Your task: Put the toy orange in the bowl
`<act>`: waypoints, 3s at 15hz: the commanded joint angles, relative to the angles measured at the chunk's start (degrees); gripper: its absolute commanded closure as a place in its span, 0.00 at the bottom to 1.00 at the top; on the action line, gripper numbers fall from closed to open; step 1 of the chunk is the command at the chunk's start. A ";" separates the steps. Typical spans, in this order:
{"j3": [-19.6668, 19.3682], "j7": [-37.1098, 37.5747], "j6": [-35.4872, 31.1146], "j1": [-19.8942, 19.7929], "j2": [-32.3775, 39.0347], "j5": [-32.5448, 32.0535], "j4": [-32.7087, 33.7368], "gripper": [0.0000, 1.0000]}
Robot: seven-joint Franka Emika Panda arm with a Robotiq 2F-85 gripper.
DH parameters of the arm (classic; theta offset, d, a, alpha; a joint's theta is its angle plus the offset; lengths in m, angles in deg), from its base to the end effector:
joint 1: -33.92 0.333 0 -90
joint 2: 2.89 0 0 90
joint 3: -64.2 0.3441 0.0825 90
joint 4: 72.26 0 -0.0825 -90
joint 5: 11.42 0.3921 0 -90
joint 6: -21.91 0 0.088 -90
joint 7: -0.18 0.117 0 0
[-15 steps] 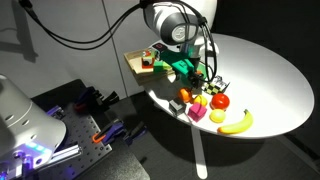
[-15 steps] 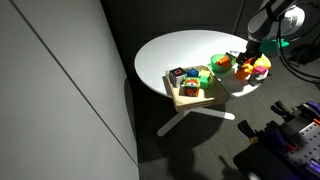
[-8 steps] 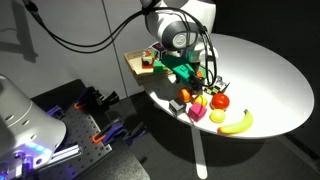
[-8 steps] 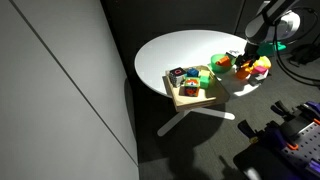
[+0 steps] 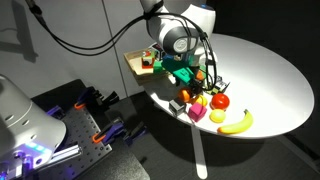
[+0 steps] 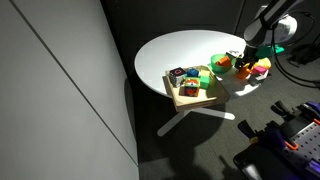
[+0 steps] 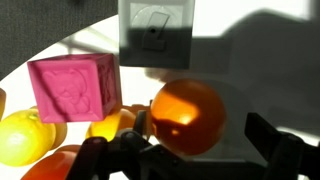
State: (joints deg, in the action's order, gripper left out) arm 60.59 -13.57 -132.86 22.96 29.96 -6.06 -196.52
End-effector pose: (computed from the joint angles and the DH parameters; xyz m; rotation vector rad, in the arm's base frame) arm 0.5485 -0.1468 0.1284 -3.1247 0.1412 0.0568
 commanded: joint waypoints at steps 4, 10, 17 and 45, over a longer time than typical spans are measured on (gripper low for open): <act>0.91 -0.43 0.48 -1.72 0.92 -1.17 1.61 0.49; 1.60 -1.06 2.93 -2.67 -2.43 -0.31 0.20 0.49; 2.82 -1.78 12.40 -4.11 -7.59 2.22 0.73 0.49; 6.55 2.51 5.60 0.43 0.74 9.46 14.60 0.04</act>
State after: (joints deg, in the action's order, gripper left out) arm 66.79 -12.51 -127.64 23.52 29.05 3.77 -184.53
